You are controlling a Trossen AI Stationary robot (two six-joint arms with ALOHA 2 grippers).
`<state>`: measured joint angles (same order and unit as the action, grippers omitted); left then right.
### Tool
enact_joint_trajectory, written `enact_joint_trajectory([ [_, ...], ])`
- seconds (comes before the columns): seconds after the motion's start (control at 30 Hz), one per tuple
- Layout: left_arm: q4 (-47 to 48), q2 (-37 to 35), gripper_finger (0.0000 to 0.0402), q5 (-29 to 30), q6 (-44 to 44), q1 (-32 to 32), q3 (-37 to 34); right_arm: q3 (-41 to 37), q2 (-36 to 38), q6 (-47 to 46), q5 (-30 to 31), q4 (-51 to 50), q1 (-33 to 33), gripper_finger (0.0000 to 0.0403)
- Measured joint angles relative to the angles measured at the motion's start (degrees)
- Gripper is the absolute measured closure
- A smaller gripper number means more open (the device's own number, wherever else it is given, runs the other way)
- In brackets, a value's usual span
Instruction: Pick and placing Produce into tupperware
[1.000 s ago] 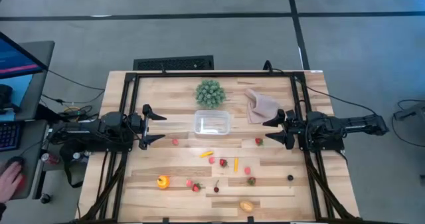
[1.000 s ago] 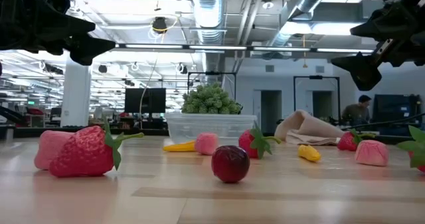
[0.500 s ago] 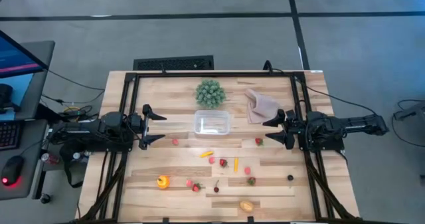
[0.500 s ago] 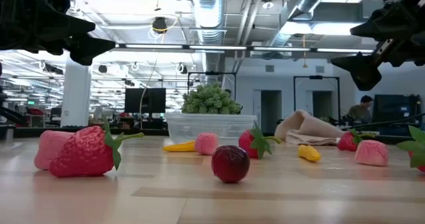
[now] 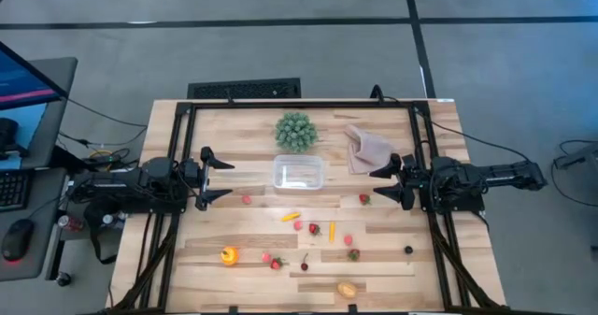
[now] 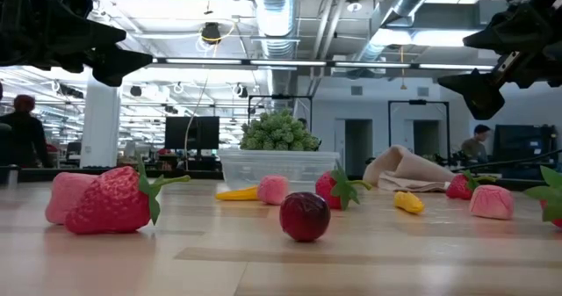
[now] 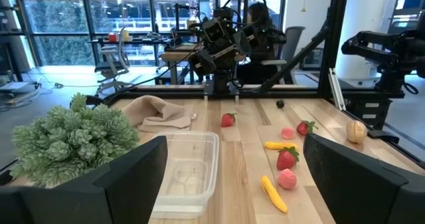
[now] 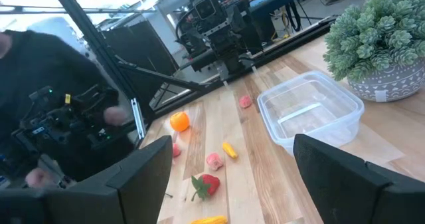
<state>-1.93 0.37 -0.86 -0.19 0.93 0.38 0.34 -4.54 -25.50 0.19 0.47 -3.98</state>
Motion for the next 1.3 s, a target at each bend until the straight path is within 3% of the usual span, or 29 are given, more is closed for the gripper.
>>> enact_joint_trajectory([
  [0.57, -0.7, 0.0, 0.0058, 0.0, -0.3, 0.0, 0.0, 0.0, 0.0, 0.0, 0.0, 0.0, 0.0, 0.0097],
  [0.8, -19.8, 0.0, 0.0058, 0.0, -1.8, 0.0, 3.1, 0.0, 0.0, 0.0, 0.0, 0.0, 0.0, 0.0097],
  [0.93, -18.1, 0.0, 0.0058, 3.0, 0.4, 0.0, 5.3, 0.0, 0.0, 0.0, 0.0, 0.0, 0.0, 0.0097],
  [1.3, -11.5, 0.0, 0.0058, 3.2, -16.8, 0.0, 5.6, 0.0, 0.0, 0.0, 0.0, 0.0, 0.0, 0.0097],
])
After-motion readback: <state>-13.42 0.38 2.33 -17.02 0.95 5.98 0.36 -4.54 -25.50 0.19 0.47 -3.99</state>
